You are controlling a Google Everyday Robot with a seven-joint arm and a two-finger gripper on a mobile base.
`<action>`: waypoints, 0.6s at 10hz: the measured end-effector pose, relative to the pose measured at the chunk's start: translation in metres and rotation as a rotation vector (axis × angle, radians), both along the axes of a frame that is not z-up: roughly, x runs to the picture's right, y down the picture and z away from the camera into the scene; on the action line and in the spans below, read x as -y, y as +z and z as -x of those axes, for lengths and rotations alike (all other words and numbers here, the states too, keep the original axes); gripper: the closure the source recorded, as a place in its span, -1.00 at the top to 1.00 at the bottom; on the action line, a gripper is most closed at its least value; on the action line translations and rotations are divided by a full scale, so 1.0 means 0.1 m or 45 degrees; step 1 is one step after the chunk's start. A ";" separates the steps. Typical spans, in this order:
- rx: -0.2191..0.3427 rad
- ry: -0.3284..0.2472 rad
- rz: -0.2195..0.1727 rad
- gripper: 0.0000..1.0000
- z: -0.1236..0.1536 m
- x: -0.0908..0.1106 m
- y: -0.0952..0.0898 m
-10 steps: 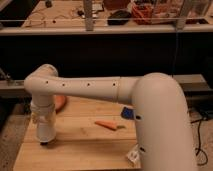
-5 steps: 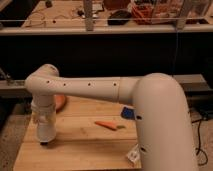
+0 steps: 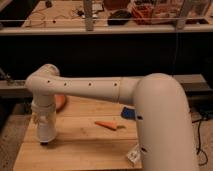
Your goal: Place the ceramic cup over the eraser
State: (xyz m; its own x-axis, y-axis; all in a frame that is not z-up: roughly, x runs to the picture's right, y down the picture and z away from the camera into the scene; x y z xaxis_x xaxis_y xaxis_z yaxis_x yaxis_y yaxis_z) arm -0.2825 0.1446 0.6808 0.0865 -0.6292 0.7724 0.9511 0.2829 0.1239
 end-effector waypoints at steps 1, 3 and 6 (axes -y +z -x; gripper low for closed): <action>0.001 -0.001 0.002 -0.43 0.00 0.00 0.00; 0.002 -0.002 0.005 -0.43 -0.01 0.00 0.00; 0.005 -0.004 0.011 -0.43 -0.02 -0.01 0.01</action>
State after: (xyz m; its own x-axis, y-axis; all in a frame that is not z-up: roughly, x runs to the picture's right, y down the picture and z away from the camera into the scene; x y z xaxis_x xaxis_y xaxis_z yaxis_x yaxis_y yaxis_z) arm -0.2805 0.1458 0.6819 0.0814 -0.6227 0.7783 0.9515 0.2811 0.1254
